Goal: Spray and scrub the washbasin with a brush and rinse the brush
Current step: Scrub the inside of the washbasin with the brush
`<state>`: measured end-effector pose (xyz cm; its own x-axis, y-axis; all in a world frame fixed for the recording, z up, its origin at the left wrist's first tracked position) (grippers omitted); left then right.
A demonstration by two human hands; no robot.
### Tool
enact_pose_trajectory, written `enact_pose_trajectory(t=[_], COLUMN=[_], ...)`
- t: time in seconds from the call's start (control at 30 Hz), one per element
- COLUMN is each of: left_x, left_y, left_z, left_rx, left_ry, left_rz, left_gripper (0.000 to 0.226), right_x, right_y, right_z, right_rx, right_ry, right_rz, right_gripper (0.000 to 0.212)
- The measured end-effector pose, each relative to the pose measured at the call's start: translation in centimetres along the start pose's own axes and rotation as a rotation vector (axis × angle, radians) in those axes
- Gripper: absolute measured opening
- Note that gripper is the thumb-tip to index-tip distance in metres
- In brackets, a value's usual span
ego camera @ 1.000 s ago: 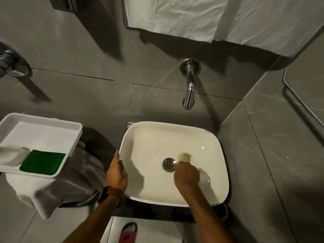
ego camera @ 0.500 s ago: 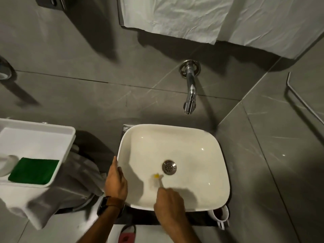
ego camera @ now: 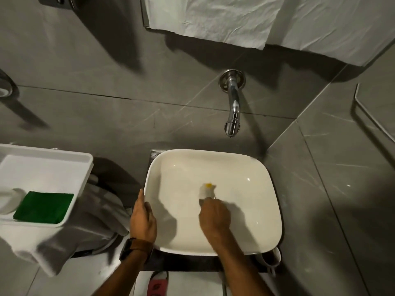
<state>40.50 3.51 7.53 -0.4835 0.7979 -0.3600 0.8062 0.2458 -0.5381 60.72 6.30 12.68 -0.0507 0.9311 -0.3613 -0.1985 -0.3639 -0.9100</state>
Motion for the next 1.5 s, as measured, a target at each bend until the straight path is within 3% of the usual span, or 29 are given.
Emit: enact_pose_trajectory(t=[0.1,0.17,0.4,0.5,0.6,0.73,0.9,1.1,1.23,1.3,1.4,1.5], left_x=[-0.2,-0.3,-0.3,-0.3,-0.1,0.1,-0.2,-0.1,-0.2,-0.3,-0.3,-0.7], left_y=[-0.1,-0.1,-0.2,-0.1,0.0,0.2,0.0,-0.2,-0.3,-0.4,0.1,0.7], left_z=[0.0,-0.1,-0.3,0.0,0.1,0.1,-0.4,-0.5,-1.5,-3.7,-9.8,-17.7], left_rx=[-0.007,-0.015,-0.025,-0.042,-0.049,-0.034,-0.039,-0.012,0.059,0.108,0.047,-0.053], left_ry=[0.001,0.001,0.001,-0.027,-0.017,0.003,0.016,0.009,0.073,0.201,0.37,0.489], left_rz=[-0.015,-0.012,-0.017,-0.002,0.009,-0.005,-0.023,-0.017,-0.013,-0.027,0.025,0.079], left_gripper=[0.052,0.052,0.052,0.053,0.052,0.054,0.055,0.054,0.058,0.058,0.045,0.031], right_x=[-2.5,-5.5,-2.5,-5.6,-0.9,4.3,-2.9,-9.1,-5.5,-4.0,-3.6,-4.1], right_y=[0.2,2.0,1.1,3.5,2.2,-2.2,-2.0,2.5,0.6,-1.0,-2.7,-3.8], right_z=[-3.4,-1.4,-1.6,3.1,6.4,1.2,-7.7,-2.6,0.5,0.4,-0.8,-2.4], right_rx=[-0.046,-0.043,-0.042,-0.004,-0.053,-0.165,-0.13,0.014,0.255,0.521,1.107,1.359], right_ry=[0.084,0.001,0.044,-0.11,-0.225,-0.071,0.133,0.0,-0.02,0.056,0.262,0.367], right_rz=[0.027,0.119,0.032,0.156,-0.003,-0.065,-0.012,0.162,0.143,0.07,-0.134,-0.193], right_gripper=[0.031,0.029,0.027,0.029,0.033,0.032,0.031,0.037,0.032,0.029,0.024,0.02])
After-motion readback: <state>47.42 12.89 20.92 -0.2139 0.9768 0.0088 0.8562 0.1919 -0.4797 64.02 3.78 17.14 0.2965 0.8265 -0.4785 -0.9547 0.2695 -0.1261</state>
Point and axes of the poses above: each hand's wrist, its own x-axis towards the middle knuckle, its own y-axis out of the palm, z = x × y, the point moved 3 cm from there along x, towards the middle knuckle, and after that the axes turned 13 degrees about -y, right-handed, at the moved point
